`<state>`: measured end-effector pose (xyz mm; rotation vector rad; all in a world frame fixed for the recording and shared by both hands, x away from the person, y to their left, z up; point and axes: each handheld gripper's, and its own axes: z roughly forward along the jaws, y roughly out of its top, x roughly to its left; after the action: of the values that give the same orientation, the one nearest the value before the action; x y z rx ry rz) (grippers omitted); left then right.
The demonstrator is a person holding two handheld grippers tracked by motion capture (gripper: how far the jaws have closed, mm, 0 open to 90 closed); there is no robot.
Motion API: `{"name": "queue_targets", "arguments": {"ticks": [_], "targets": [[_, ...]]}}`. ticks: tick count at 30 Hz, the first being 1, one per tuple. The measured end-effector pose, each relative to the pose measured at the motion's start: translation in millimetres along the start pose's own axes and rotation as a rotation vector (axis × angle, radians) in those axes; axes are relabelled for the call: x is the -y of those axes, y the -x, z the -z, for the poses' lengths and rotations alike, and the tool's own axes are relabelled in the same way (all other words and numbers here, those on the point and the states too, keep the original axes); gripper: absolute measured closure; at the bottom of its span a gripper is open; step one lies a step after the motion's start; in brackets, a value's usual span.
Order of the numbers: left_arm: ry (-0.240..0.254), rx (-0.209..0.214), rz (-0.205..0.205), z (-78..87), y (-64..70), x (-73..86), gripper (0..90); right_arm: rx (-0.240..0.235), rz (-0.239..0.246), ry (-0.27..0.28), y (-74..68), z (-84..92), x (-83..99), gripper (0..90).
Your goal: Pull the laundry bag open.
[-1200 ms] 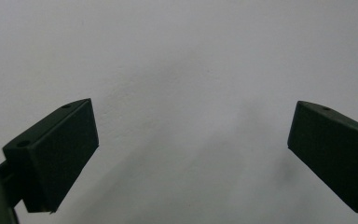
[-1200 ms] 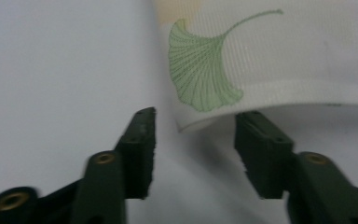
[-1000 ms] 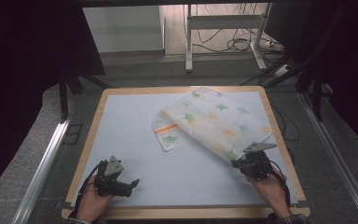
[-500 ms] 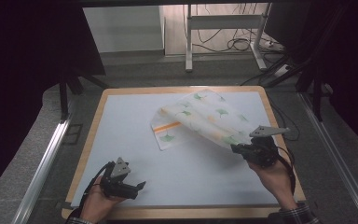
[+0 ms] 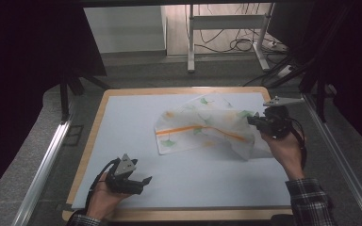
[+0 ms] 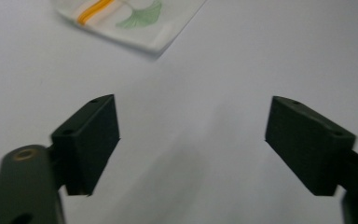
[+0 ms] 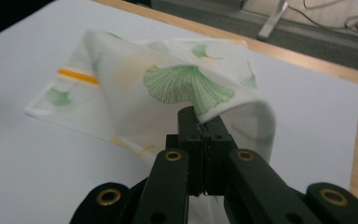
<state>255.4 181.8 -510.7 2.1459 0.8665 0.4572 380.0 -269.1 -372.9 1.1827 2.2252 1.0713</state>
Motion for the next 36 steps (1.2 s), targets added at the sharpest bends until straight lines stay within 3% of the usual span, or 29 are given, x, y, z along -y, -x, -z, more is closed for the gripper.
{"name": "queue_targets", "arguments": {"ticks": [6, 13, 18, 20, 25, 28, 30, 31, 34, 35, 36], "targets": [[0.000, 0.013, -0.026, -16.8, -6.7, -15.5, 38.6, 0.020, -0.061, -0.031, 22.7, -21.3, 10.4, 88.0], [-0.002, 0.036, 0.002, -43.8, -24.7, -33.7, 53.1, 0.018, -0.095, -0.060, 32.5, -35.4, 20.1, 87.9], [-0.008, 0.052, 0.005, -62.1, -30.5, -43.7, 56.2, 0.017, -0.099, -0.064, 34.0, -38.0, 22.3, 87.8], [-0.027, 0.052, 0.007, -77.4, -32.8, -47.9, 58.3, 0.014, -0.100, -0.065, 34.1, -39.3, 23.4, 87.8], [-0.074, 0.039, 0.012, -97.3, -36.7, -45.3, 57.7, 0.010, -0.098, -0.066, 34.2, -39.1, 24.9, 87.7], [-0.049, 0.035, 0.022, -100.5, -39.0, -40.6, 55.4, 0.010, -0.100, -0.068, 35.4, -39.2, 26.6, 87.7], [-0.048, 0.033, 0.010, -101.0, -38.9, -40.2, 59.8, 0.009, -0.103, -0.072, 36.7, -40.3, 28.2, 87.7], [-0.050, 0.060, 0.015, -101.5, -39.7, -40.5, 63.3, 0.009, -0.106, -0.074, 37.2, -41.1, 28.9, 87.7], [-0.057, 0.064, 0.015, -102.0, -39.9, -41.5, 74.8, 0.008, -0.109, -0.077, 38.3, -43.4, 30.8, 87.7], [-0.067, 0.082, 0.024, -102.4, -41.0, -43.1, 81.6, 0.009, -0.110, -0.078, 38.4, -44.0, 31.2, 87.7], [-0.069, 0.072, 0.019, -102.8, -40.7, -43.8, 85.2, 0.009, -0.112, -0.079, 38.3, -44.4, 31.5, 87.7]]}}
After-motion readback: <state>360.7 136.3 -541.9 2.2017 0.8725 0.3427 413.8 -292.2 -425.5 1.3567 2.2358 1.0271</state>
